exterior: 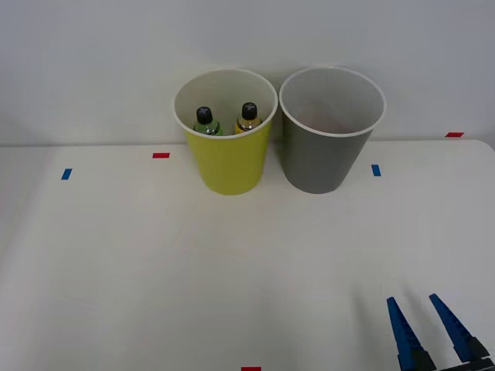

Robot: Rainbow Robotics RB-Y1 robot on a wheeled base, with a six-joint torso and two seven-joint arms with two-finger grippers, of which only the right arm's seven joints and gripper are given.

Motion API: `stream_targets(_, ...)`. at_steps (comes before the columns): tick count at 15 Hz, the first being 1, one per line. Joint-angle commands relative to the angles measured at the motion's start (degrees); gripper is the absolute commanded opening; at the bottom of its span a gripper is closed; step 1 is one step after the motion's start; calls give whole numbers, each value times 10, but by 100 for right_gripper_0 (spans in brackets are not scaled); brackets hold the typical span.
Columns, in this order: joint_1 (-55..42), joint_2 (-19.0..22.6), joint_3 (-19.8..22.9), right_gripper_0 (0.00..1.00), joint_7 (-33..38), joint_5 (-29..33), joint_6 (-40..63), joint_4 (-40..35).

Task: Put cans in the gray bin, plastic bottles in the light green bin

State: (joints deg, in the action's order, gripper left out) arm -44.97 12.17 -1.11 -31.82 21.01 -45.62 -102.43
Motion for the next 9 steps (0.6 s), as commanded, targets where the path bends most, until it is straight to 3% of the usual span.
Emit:
stream_targets(1,-10,-38,18,100,78,66,-40,0)
stream_targets(6,-27,-59,41,100,98,126,-88,0)
stream_targets(9,-23,-55,33,100,96,129,-93,0)
